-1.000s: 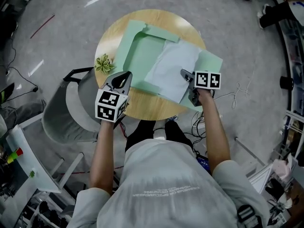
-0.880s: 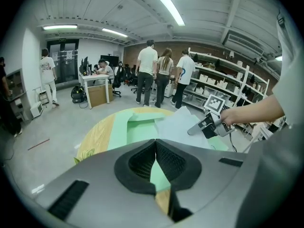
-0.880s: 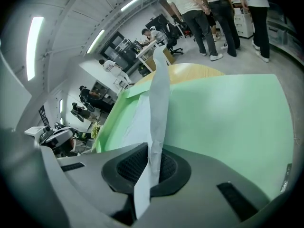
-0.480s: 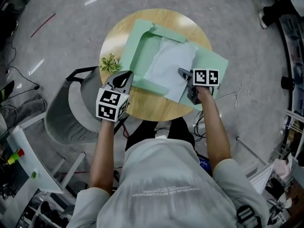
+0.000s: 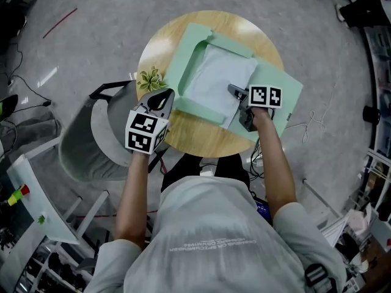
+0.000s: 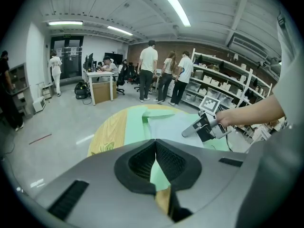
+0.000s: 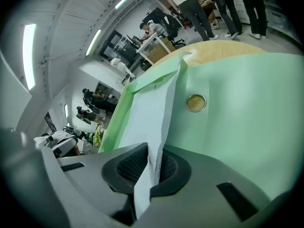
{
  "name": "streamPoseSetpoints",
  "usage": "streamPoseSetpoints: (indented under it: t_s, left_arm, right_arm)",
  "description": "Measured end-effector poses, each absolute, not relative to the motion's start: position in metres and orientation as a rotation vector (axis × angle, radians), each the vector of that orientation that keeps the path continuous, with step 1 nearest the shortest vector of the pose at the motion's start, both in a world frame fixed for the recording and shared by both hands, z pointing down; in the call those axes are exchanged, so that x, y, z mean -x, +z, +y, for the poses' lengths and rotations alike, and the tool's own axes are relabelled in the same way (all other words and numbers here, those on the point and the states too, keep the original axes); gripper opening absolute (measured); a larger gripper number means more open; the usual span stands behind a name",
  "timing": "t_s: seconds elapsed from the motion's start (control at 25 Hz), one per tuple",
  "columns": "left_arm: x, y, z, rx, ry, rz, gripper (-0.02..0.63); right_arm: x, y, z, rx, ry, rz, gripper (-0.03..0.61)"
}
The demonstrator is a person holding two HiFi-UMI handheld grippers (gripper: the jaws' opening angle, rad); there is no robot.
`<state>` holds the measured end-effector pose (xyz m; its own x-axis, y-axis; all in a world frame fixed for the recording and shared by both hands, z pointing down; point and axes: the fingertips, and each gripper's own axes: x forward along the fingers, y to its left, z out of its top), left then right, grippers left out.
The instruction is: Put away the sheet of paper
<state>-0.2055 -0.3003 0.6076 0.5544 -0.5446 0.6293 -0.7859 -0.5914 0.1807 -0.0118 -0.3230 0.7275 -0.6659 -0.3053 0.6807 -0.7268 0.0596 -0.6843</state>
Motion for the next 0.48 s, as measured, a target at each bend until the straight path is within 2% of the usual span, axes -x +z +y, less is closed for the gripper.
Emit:
streamPoseSetpoints:
  t_s: [0.24, 0.48]
  left_arm:
    - [0.213, 0.61, -0.3, -2.338, 0.727, -1.077, 0.018]
    - [0.22, 0.613, -0.299, -2.326, 0.727, -1.074, 0.018]
  right_arm:
    - [0.028, 0.731, -0.332, -1.021, 1.803, -2.018, 0.04]
    - [0.044, 0.73, -0.346, -0.984, 1.819, -2.023, 0.04]
